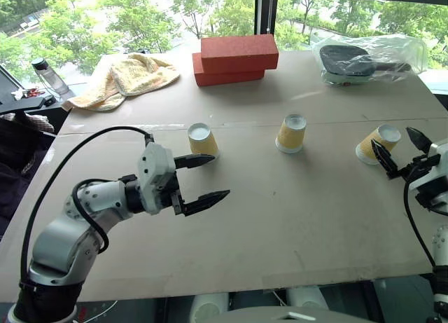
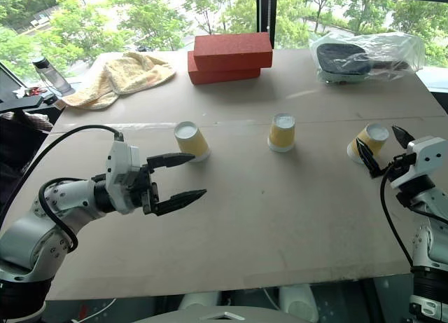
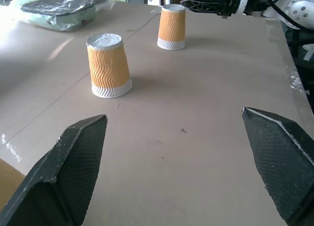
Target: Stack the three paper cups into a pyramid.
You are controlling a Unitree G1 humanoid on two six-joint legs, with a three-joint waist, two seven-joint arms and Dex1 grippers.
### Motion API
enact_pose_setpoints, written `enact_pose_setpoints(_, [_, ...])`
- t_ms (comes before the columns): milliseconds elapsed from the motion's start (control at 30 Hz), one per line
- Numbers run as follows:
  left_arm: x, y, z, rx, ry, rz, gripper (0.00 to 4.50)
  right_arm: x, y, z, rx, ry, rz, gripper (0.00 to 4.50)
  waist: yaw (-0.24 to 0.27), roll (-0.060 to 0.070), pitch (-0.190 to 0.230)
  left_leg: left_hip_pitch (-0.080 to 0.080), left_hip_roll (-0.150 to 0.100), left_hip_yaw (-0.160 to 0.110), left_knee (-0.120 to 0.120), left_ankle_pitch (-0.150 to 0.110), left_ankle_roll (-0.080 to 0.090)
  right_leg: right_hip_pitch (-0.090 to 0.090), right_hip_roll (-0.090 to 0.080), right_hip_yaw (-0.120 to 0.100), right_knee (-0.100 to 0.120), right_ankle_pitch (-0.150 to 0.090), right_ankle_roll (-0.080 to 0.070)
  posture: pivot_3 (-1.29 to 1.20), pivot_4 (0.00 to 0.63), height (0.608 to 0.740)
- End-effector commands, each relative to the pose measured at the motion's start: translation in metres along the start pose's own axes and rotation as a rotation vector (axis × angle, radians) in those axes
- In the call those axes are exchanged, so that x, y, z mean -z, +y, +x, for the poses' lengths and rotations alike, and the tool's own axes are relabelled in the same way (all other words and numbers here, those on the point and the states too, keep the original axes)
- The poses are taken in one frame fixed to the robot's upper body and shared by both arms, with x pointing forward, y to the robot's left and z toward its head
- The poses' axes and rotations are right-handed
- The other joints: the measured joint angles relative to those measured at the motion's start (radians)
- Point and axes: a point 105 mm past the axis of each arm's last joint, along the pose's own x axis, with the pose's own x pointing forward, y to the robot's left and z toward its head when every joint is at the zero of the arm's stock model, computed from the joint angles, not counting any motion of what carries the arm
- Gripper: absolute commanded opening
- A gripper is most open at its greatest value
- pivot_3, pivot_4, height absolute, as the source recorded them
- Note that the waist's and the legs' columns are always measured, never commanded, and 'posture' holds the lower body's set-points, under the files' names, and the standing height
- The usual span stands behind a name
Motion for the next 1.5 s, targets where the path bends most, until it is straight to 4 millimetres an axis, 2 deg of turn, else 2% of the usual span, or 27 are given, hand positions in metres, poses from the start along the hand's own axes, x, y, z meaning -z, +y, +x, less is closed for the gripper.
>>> enact_pose_setpoints(33, [-0.015,0.0,0.0,0.051,-0.002,0.047,4.5,0.006,-0.014,0.009,0.093,0.021,-0.003,4.46,0.0,0.0,0.0,0.0,0.0,0.0,0.0,0.0,0.0,0.0,0.0,0.0,0.0,0.0,0.0,0.0,0.15,0.74])
enact_pose_setpoints(167, [-0.029,0.003,-0.001,0.063,-0.014,0.064,4.5,0.018,-0.017,0.019,0.113,0.055,0.034,4.46,0.0,0.001,0.001,0.0,0.0,0.001,0.0,0.0,0.0,-0.001,0.0,0.001,0.0,0.0,0.0,0.0,0.15,0.74])
enact_pose_setpoints(300, [-0.031,0.002,-0.002,0.05,-0.009,0.062,4.5,0.027,-0.02,0.023,0.126,0.079,0.062,4.46,0.0,0.001,0.001,0.0,0.0,0.001,0.0,0.0,0.0,-0.001,0.0,0.001,0.0,0.0,0.0,0.0,0.15,0.74])
enact_pose_setpoints(533, [-0.037,-0.001,-0.007,0.044,-0.016,0.041,4.5,0.03,-0.018,0.03,0.102,0.087,0.073,4.46,-0.001,0.001,0.002,0.0,0.001,0.001,0.0,0.0,0.0,-0.001,0.0,0.002,0.0,0.0,0.0,0.0,0.15,0.74])
enact_pose_setpoints(633, [-0.038,-0.003,-0.009,0.055,-0.018,0.025,4.5,0.031,-0.017,0.03,0.094,0.087,0.07,3.79,-0.001,0.001,0.002,0.0,0.001,0.001,0.0,0.0,0.0,-0.001,0.0,0.002,0.0,0.0,0.0,0.0,0.15,0.74])
enact_pose_setpoints(733, [-0.039,-0.005,-0.01,0.07,-0.024,0.01,4.5,0.031,-0.015,0.031,0.087,0.084,0.066,2.43,0.0,0.001,0.002,-0.001,0.001,0.001,0.0,0.0,0.0,-0.001,0.0,0.002,0.0,0.0,0.0,0.0,0.15,0.74])
enact_pose_setpoints(800, [-0.04,-0.005,-0.01,0.072,-0.028,0.007,4.5,0.03,-0.013,0.031,0.076,0.08,0.057,2.23,-0.001,0.001,0.002,-0.001,0.001,0.001,0.0,0.0,0.0,-0.001,0.0,0.002,0.0,0.0,0.0,0.0,0.15,0.74])
enact_pose_setpoints(967, [-0.041,-0.002,-0.013,0.069,-0.033,0.009,4.5,0.024,0.0,0.03,-0.003,0.05,0.013,2.22,-0.001,0.001,0.002,0.0,0.001,0.001,0.0,0.0,-0.001,-0.001,0.0,0.002,0.0,0.0,0.0,0.0,0.15,0.74])
enact_pose_setpoints(1067, [-0.042,0.002,-0.019,0.057,-0.022,0.028,4.5,0.015,0.022,0.027,-0.139,0.006,0.052,2.22,-0.001,0.001,0.003,-0.001,0.001,0.001,0.0,0.0,0.0,-0.001,0.0,0.002,0.0,0.0,0.0,0.0,0.15,0.74])
enact_pose_setpoints(1133, [-0.046,0.006,-0.026,0.044,-0.023,0.036,4.5,0.004,0.047,0.024,-0.281,-0.027,0.105,2.22,-0.001,0.001,0.003,0.0,0.001,0.001,0.0,0.0,0.0,-0.001,0.0,0.002,0.0,0.0,0.0,0.0,0.15,0.74])
enact_pose_setpoints(1233, [-0.048,0.008,-0.038,0.059,0.01,0.054,4.5,-0.01,0.117,0.02,-0.588,-0.024,0.17,2.22,-0.005,0.001,0.004,0.0,0.002,0.001,0.0,0.0,0.0,-0.001,0.0,0.002,0.001,0.0,0.0,0.0,0.15,0.74])
enact_pose_setpoints(1300, [-0.05,0.008,-0.039,0.072,0.012,0.064,4.5,-0.014,0.153,0.019,-0.723,-0.022,0.185,2.22,-0.008,0.001,0.004,0.0,0.004,0.001,-0.001,0.0,0.0,-0.001,0.003,0.002,0.001,0.0,0.0,0.0,0.15,0.74])
enact_pose_setpoints(1500, [-0.058,0.004,-0.038,0.108,0.004,0.079,4.5,-0.018,0.216,0.027,-0.884,-0.029,0.207,2.22,0.004,-0.001,0.005,-0.001,0.003,-0.001,-0.001,0.0,0.0,-0.002,0.002,0.0,0.0,0.0,0.0,0.0,0.15,0.74])
